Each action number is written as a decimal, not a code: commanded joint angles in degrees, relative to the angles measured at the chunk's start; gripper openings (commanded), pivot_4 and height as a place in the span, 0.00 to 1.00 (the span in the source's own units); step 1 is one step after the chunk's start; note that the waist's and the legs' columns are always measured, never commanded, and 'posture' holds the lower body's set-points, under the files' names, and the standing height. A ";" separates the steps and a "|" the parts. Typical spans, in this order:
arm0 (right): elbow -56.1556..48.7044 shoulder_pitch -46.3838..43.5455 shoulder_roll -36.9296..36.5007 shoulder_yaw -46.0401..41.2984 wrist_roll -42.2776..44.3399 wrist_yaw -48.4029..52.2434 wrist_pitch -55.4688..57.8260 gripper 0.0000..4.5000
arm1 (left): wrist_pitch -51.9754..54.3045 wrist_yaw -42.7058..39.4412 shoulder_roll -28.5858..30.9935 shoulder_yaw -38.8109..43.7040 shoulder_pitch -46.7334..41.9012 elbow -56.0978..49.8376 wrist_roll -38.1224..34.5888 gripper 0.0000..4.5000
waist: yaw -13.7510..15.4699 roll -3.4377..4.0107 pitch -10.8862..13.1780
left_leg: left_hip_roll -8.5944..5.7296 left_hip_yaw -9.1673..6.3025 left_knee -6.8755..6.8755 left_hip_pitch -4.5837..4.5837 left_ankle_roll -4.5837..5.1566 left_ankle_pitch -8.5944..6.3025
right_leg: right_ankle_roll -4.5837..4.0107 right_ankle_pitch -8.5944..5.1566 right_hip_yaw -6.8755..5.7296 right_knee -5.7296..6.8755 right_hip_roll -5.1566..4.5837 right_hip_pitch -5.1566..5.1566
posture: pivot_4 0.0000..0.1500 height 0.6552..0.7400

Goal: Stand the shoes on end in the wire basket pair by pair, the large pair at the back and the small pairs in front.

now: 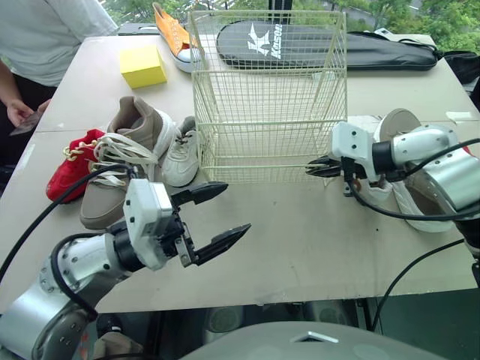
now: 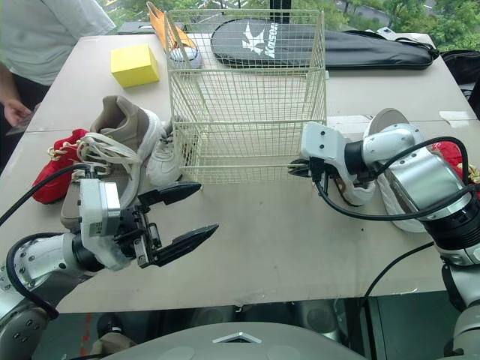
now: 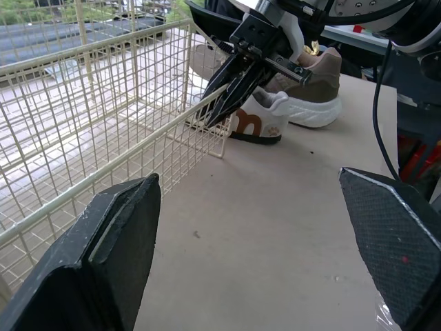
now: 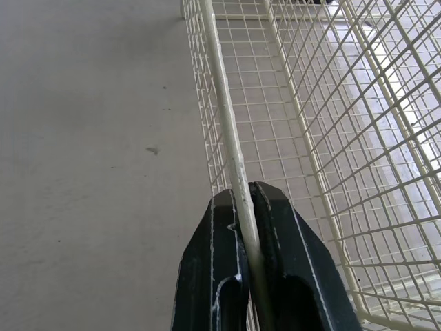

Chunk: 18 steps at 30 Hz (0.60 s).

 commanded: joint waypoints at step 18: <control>-14.37 8.60 -2.38 -11.38 3.45 -2.82 2.57 0.36 | -0.71 -1.65 2.12 0.11 2.29 -0.49 -1.99 1.00 | 0.42 0.07 0.05 | -0.02 0.01 0.00 -0.03 0.00 0.00 | 0.00 -0.01 0.00 -0.03 0.00 -0.03 | 1.00 1.00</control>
